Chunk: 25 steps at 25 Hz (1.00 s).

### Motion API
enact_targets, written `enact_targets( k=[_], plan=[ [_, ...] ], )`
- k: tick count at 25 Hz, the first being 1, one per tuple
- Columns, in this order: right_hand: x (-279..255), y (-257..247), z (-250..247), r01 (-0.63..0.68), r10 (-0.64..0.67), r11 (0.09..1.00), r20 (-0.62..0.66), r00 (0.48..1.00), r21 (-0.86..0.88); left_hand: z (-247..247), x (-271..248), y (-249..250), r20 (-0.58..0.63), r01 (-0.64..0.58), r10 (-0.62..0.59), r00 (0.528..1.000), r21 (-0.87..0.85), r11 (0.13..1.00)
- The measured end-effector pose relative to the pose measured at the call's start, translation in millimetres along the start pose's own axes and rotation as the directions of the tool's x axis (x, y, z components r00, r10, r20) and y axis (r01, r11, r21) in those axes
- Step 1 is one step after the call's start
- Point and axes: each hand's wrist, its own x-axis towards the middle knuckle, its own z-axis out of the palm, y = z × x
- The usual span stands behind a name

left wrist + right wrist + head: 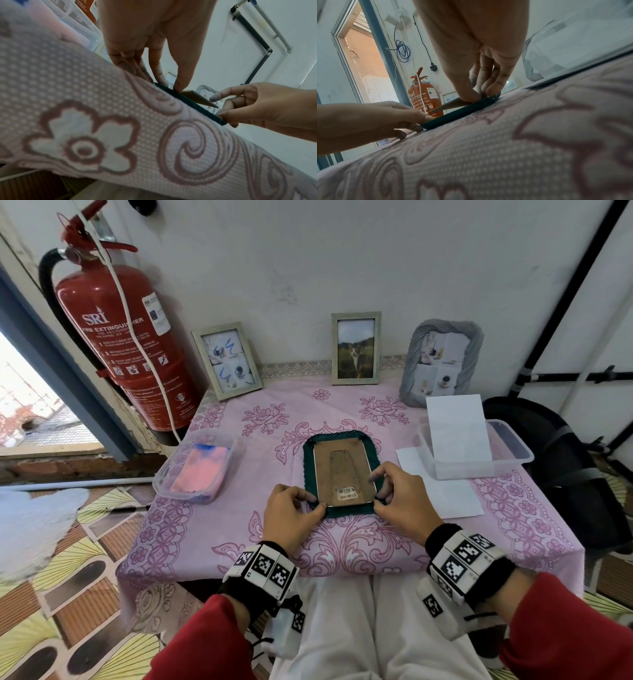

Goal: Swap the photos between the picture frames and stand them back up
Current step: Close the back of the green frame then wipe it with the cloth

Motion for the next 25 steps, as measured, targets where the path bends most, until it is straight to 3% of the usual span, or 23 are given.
enact_targets(
  k=[4, 10, 14, 25],
  plan=[
    [2, 2, -5, -0.017, 0.018, 1.000, 0.039, 0.999, -0.019, 0, -2, 1, 0.016, -0.016, 0.016, 1.000, -0.001, 1.000],
    [8, 4, -13, -0.097, 0.110, 0.979, 0.063, 0.992, -0.182, -4, -5, 3, 0.006, -0.019, 0.019, 1.000, 0.020, 1.000],
    [7, 2, -11, -0.100, 0.115, 0.977, 0.070, 0.991, -0.188, 0, -4, 6, 0.007, 0.037, -0.036, 0.999, -0.034, 0.999],
    [6, 0, -13, -0.087, 0.097, 0.985, 0.061, 0.993, -0.151, -3, -5, 3, 0.013, -0.049, 0.050, 0.999, -0.067, 0.997]
  ],
)
